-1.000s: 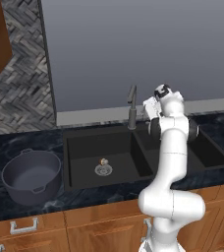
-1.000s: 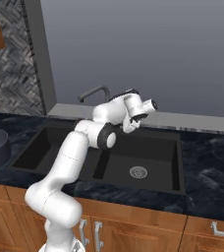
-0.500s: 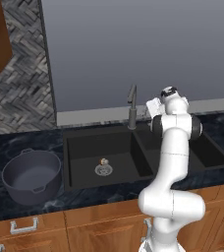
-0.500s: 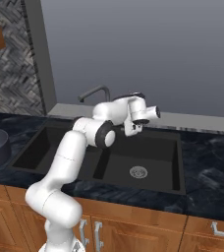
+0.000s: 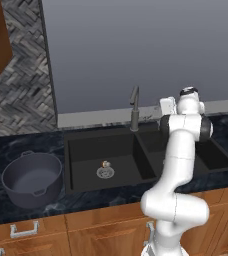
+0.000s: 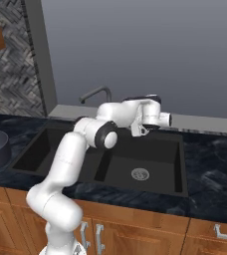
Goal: Dump the mushroom from the pot into the sink. Then turn on the water and wash the mushroom. Then turn off the water and put the mushroom back in the pot.
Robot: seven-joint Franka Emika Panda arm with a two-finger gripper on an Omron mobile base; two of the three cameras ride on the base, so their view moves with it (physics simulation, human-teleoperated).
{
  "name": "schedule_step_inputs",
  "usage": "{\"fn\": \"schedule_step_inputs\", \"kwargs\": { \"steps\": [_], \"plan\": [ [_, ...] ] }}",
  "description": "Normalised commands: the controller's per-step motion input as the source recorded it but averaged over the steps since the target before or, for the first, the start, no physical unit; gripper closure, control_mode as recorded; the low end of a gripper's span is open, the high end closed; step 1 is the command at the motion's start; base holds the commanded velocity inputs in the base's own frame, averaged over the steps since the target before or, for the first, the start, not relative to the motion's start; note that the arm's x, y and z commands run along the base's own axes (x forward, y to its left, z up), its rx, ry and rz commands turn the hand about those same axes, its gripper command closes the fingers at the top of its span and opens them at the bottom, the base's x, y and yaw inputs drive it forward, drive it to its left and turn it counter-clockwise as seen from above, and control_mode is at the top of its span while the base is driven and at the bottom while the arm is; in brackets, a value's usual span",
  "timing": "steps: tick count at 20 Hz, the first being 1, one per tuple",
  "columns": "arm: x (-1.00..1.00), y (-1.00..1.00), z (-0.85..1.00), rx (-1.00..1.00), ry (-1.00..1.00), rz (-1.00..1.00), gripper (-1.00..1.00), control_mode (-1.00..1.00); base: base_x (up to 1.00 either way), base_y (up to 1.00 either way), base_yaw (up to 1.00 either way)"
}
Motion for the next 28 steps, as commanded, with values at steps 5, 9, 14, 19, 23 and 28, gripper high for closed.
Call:
{"fn": "schedule_step_inputs", "kwargs": {
  "steps": [5,9,14,19,23,28],
  "plan": [
    [-0.26,0.14,1.0,-0.01,-0.33,0.0,-1.0,-1.0,0.0,0.0,0.0],
    [-0.93,0.24,0.78,-0.17,-0.32,-0.03,-1.0,-1.0,0.0,0.0,0.0],
    [-1.0,0.02,0.58,-0.23,-0.18,-0.08,-1.0,-1.0,0.0,0.0,0.0],
    [-1.0,0.18,0.44,-0.26,-0.19,-0.13,-1.0,-1.0,0.0,0.0,0.0],
    [-0.98,0.27,0.45,-0.21,-0.09,-0.16,-1.0,-1.0,0.0,0.0,0.0],
    [-0.79,0.35,0.52,-0.13,0.03,-0.13,-1.0,-1.0,0.0,0.0,0.0]
  ]
}}
